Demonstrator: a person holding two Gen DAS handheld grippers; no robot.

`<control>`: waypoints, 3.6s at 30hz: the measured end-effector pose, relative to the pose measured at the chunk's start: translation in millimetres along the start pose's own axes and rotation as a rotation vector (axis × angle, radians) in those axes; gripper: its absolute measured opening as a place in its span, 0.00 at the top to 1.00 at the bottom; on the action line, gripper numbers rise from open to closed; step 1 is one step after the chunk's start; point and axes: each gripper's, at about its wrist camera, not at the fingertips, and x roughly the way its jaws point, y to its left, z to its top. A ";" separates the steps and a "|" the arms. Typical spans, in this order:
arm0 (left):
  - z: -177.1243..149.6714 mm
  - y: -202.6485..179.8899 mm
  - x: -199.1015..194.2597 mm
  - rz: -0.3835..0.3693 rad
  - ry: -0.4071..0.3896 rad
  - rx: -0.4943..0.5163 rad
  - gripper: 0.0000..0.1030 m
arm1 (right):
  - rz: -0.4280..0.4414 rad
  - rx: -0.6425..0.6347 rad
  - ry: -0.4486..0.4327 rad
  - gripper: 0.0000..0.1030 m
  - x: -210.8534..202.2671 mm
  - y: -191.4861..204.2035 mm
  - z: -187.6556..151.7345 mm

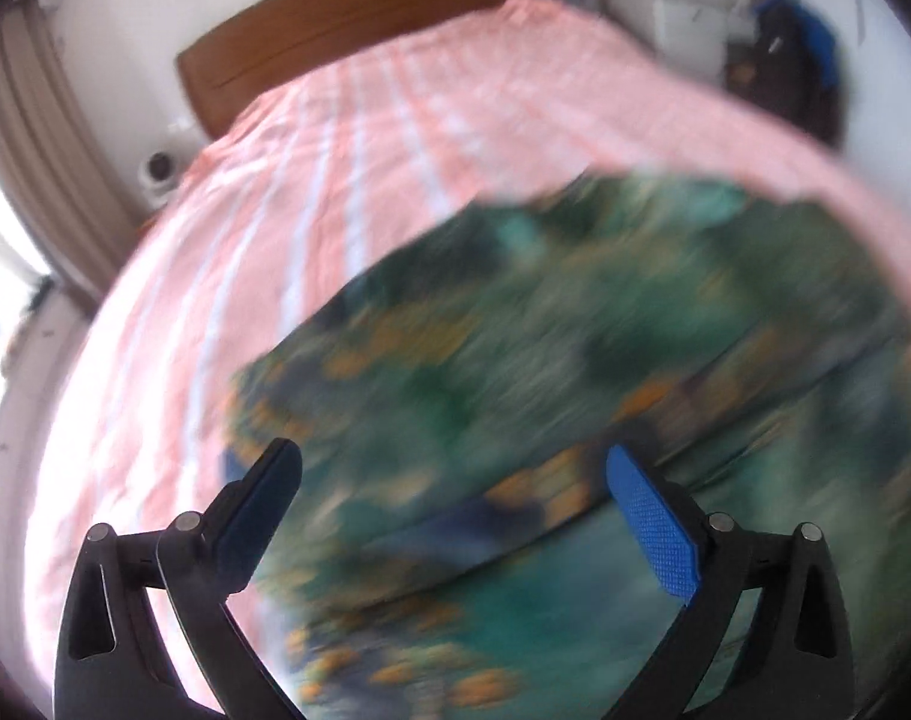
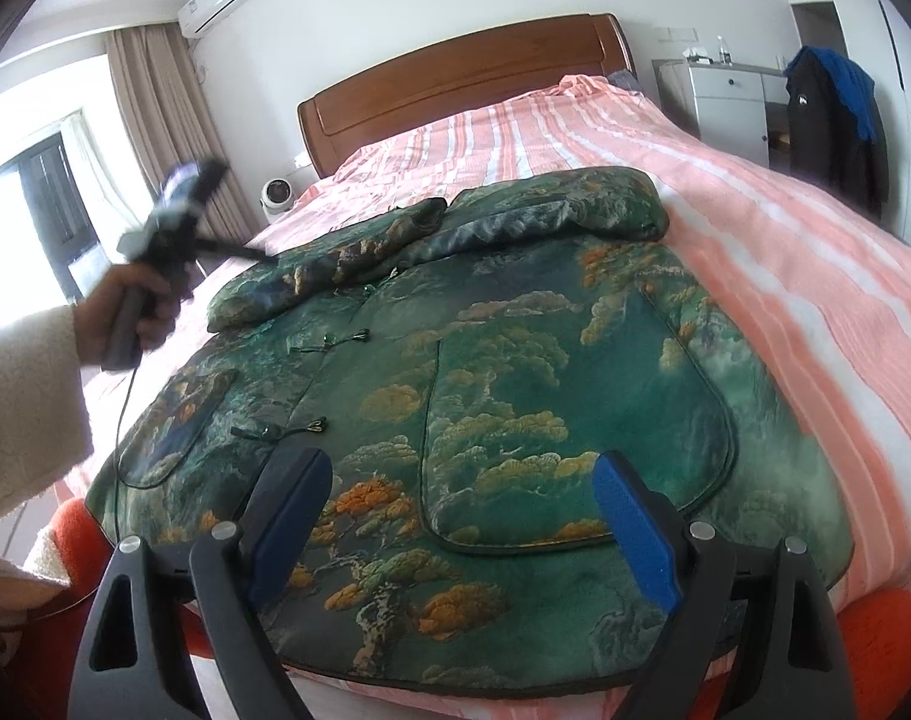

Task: Fold large clothes

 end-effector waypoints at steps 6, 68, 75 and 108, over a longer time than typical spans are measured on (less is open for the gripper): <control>33.4 -59.9 15.2 -0.118 -0.035 -0.014 0.01 | 0.004 0.018 0.000 0.14 -0.9 -4.2 0.0; -85.2 50.2 -123.0 0.543 0.162 0.577 0.01 | 0.017 0.036 0.012 0.14 0.6 -6.8 1.3; -165.7 38.2 -173.5 0.282 0.283 0.699 0.01 | 0.023 0.045 0.035 0.14 7.0 -8.1 1.4; -263.1 34.5 -146.9 -0.013 -0.088 -0.370 0.01 | -0.055 -0.269 0.049 0.14 22.4 56.5 -18.9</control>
